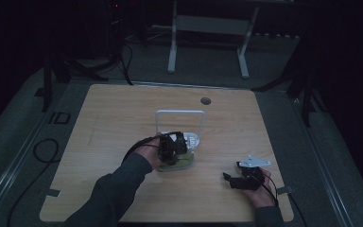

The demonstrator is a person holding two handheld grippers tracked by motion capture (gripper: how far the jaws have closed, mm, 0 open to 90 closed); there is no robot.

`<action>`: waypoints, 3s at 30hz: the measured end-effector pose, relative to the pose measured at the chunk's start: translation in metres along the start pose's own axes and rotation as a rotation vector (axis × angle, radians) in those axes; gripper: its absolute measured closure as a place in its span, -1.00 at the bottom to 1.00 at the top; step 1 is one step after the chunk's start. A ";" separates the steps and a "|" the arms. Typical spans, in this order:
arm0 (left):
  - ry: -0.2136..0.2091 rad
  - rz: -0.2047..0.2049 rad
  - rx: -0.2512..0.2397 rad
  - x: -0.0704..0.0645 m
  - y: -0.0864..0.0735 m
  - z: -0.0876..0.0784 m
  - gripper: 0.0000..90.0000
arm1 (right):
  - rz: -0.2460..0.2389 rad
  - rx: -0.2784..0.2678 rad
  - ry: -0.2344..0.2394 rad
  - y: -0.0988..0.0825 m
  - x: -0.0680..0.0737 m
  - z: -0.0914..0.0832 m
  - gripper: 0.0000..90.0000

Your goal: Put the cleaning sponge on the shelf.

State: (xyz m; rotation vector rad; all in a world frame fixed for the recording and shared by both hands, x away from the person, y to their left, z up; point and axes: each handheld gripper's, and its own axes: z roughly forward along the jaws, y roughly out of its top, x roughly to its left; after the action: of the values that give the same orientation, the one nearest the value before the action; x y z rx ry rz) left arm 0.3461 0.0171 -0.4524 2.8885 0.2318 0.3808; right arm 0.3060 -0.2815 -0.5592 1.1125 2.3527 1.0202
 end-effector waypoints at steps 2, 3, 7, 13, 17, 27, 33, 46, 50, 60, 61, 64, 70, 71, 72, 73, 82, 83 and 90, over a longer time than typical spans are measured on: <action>0.006 0.002 -0.001 0.001 0.001 0.000 0.60 | 0.000 0.000 0.000 0.000 0.000 0.000 -0.52; 0.008 0.006 -0.005 0.001 0.001 0.000 0.60 | 0.000 0.000 0.000 0.000 0.000 0.000 -0.52; 0.012 0.029 -0.019 0.002 0.004 0.001 0.60 | 0.000 0.000 0.000 0.000 0.000 0.000 -0.52; 0.021 0.035 -0.016 0.006 0.006 0.002 0.60 | -0.002 0.000 0.000 0.000 0.000 0.000 -0.52; 0.032 0.035 -0.013 0.009 0.007 0.003 0.60 | -0.002 0.000 0.000 0.000 0.000 0.000 -0.52; 0.047 0.048 -0.022 0.016 0.008 0.002 0.60 | -0.001 0.000 0.000 0.000 0.000 0.000 -0.52; 0.050 0.052 -0.019 0.018 0.012 -0.001 0.60 | -0.001 0.000 0.000 0.000 0.000 0.000 -0.52; 0.062 0.070 -0.023 0.025 0.018 -0.002 0.60 | -0.001 0.000 0.000 0.000 0.000 0.000 -0.52; 0.067 0.077 -0.019 0.027 0.019 -0.003 0.60 | -0.001 0.000 0.000 0.000 0.000 0.000 -0.52; 0.088 0.092 -0.010 0.033 0.021 -0.002 0.60 | -0.001 0.000 0.000 0.000 0.000 0.000 -0.52; 0.090 0.095 -0.009 0.034 0.021 -0.001 0.60 | -0.001 0.000 0.000 0.000 0.000 0.000 -0.52; 0.091 0.091 -0.006 0.036 0.019 0.002 0.60 | -0.001 0.000 0.000 0.000 0.000 0.000 -0.52; 0.095 0.117 -0.010 0.038 0.017 0.005 0.60 | 0.000 0.000 0.000 0.000 0.000 0.000 -0.52; 0.097 0.124 -0.010 0.038 0.017 0.005 0.60 | 0.000 0.000 0.000 0.000 0.000 0.000 -0.52; 0.094 0.126 -0.011 0.038 0.017 0.005 0.60 | 0.000 0.000 0.000 0.000 0.000 0.000 -0.52; 0.093 0.129 -0.015 0.038 0.017 0.005 0.60 | 0.000 0.000 0.000 0.000 0.000 0.000 -0.52; 0.113 0.149 -0.014 0.042 0.016 0.007 0.60 | 0.001 0.001 0.000 0.000 0.000 0.000 -0.52; 0.110 0.149 -0.017 0.042 0.016 0.007 0.60 | 0.001 0.001 0.001 0.000 0.000 0.000 -0.52; 0.110 0.157 -0.017 0.042 0.017 0.008 0.60 | 0.001 0.001 0.001 0.000 0.000 0.000 -0.52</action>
State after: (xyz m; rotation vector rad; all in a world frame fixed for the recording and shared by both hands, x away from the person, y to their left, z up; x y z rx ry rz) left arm 0.3909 0.0071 -0.4462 2.8809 0.0194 0.5676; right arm 0.3059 -0.2814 -0.5592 1.1134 2.3534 1.0201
